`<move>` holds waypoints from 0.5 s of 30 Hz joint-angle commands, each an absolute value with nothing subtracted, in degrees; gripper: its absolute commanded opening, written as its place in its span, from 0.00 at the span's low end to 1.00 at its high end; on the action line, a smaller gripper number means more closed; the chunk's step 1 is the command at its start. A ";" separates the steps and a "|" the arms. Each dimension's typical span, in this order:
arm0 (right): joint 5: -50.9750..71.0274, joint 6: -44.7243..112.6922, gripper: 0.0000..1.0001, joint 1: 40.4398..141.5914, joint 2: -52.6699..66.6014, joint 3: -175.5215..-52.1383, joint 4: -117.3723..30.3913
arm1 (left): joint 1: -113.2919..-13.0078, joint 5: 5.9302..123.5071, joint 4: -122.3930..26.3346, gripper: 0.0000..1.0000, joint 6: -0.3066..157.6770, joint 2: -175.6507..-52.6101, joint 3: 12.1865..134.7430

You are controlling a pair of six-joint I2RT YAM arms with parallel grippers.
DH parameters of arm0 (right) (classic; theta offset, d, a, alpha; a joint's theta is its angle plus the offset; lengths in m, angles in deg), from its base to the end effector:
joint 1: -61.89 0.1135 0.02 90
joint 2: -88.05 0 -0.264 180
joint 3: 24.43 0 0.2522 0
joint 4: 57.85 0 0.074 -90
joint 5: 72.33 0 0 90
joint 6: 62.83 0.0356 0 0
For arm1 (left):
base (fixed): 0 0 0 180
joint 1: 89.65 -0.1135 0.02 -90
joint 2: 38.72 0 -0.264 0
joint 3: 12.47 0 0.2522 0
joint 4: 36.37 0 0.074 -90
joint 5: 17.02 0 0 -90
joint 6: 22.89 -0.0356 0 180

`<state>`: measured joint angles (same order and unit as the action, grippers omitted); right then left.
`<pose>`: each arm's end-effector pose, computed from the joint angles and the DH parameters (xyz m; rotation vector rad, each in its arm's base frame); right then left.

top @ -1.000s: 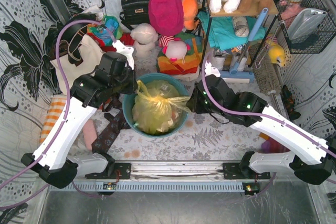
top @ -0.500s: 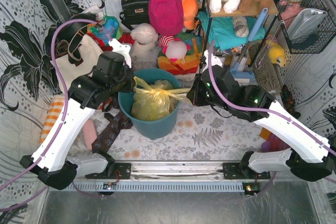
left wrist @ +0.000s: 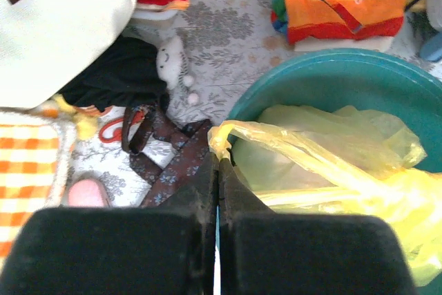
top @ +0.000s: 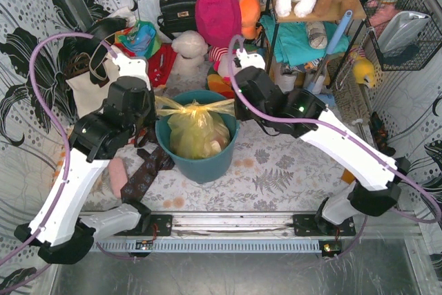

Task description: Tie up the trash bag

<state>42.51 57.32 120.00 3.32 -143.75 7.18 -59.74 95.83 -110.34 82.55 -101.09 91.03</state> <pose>0.1686 0.2426 0.4657 -0.2469 2.0714 0.4975 0.1605 -0.0764 0.4554 0.0348 2.0942 -0.0490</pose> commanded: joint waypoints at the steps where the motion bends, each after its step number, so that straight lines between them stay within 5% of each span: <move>1: 50.85 52.79 0.00 119.99 -0.82 -150.24 14.54 | -59.89 104.99 -110.00 0.00 83.18 -99.96 88.57; 15: 60.33 53.58 0.00 120.02 -4.39 -150.08 23.68 | -59.86 113.47 -113.27 0.00 86.07 -98.64 81.23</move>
